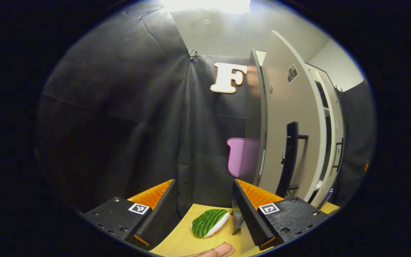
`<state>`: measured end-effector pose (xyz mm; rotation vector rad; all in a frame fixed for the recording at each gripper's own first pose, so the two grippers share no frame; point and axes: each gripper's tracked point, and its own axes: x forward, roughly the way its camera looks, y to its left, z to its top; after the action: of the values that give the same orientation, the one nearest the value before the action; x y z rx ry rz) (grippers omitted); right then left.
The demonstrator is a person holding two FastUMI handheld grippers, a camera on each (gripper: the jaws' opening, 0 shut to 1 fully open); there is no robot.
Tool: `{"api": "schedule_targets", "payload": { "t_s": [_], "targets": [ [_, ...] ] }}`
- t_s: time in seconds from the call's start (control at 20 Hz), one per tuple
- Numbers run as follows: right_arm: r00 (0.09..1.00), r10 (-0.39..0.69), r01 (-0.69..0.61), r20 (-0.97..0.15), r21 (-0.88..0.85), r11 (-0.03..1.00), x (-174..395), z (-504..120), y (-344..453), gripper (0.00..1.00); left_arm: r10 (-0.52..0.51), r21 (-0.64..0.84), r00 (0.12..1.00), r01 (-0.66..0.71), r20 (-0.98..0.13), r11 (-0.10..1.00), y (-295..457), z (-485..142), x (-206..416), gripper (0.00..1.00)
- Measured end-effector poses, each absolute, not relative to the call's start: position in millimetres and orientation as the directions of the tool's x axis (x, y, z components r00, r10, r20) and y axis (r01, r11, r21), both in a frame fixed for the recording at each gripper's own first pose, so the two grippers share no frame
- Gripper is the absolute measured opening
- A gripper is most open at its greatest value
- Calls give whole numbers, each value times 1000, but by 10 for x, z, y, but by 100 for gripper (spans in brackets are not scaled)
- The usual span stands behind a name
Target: Grab one shoe with the right hand and put it into the shoe cabinet, grab the other shoe with the left hand and put it into the shoe cabinet; then close the right door with the right hand and the left door with the left hand.
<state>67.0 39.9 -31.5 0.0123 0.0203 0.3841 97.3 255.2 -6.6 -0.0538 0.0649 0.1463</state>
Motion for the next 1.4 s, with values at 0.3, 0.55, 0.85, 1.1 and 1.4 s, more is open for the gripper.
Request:
{"api": "schedule_targets", "payload": {
  "t_s": [0.3, 0.55, 0.85, 1.1, 1.4],
  "targets": [
    [920, 392, -392, -3, -14, 920, 452, -295, 394, 99, 39, 15, 999, -39, -35, 999, 2378, 84, 1191, 96],
    [910, 415, -415, -6, -1, 910, 227, -361, 412, 99, -46, 25, 995, 48, -85, 999, 2035, -13, 1340, 93],
    [920, 392, -392, -3, -20, 920, 3, -363, 337, 99, -90, 44, 990, 95, -113, 994, 1813, -7, 1355, 89],
    [931, 366, -366, 10, -13, 931, -90, -301, 305, 99, -129, 16, 982, 132, -138, 991, 1519, -36, 1354, 90],
    [950, 311, -311, -13, -37, 950, -140, -343, 185, 99, -159, 9, 977, 162, -141, 987, 1201, -36, 1396, 89]
  ]
}}
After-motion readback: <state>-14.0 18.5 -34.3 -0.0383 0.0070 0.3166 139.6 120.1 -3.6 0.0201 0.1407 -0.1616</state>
